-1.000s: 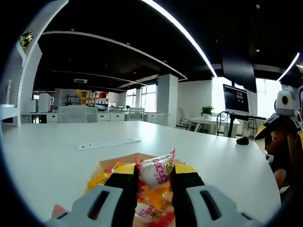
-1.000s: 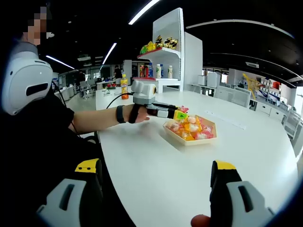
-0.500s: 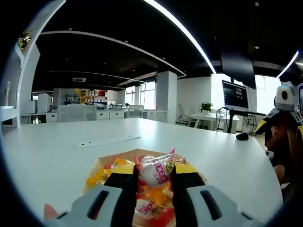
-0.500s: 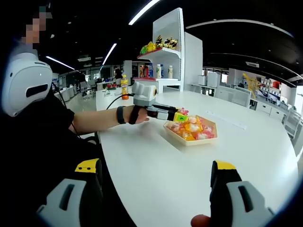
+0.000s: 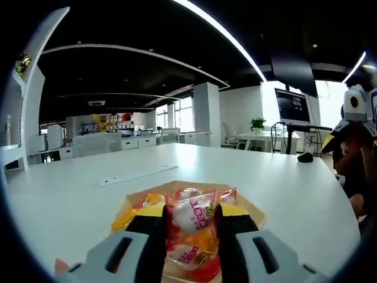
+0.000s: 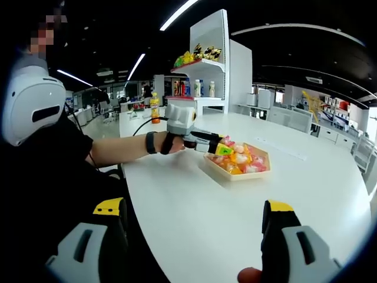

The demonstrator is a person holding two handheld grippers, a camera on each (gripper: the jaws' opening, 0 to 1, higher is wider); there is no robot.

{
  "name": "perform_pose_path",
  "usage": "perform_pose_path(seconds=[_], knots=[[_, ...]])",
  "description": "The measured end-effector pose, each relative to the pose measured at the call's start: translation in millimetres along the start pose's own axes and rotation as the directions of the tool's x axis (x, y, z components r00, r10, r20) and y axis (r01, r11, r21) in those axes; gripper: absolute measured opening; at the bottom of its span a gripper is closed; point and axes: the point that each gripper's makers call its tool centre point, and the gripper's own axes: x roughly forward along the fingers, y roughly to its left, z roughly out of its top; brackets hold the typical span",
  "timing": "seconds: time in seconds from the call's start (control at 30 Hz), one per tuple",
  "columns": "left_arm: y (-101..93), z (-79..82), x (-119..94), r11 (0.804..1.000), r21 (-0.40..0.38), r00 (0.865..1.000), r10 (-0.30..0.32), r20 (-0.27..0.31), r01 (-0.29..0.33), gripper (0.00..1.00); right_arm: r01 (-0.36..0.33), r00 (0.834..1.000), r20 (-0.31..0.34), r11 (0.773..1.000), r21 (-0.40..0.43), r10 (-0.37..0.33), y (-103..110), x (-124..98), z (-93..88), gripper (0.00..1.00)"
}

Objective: Pick up the marshmallows scattered on the table and place them into the bowl on the table

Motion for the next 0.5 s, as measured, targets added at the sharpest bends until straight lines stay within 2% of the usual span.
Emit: perform_pose_path(seconds=[0.27, 0.37, 0.5], knots=[[2.0, -1.1, -1.3, 1.0, -0.008, 1.0, 0.003, -0.004, -0.003, 0.4, 0.009, 1.0, -0.001, 1.0, -0.004, -0.009, 0.6, -1.5, 2.1, 0.91], [0.8, -2.3, -2.0, 0.999, 0.036, 1.0, 0.008, -0.012, -0.008, 0.44, 0.003, 1.0, 0.006, 1.0, -0.007, -0.003, 2.6, -1.7, 3.5, 0.92], [1.0, -1.6, -2.6, 0.999, 0.037, 1.0, 0.009, -0.005, -0.009, 0.54, 0.003, 1.0, 0.008, 1.0, -0.003, -0.003, 2.5, -3.1, 3.3, 0.92]])
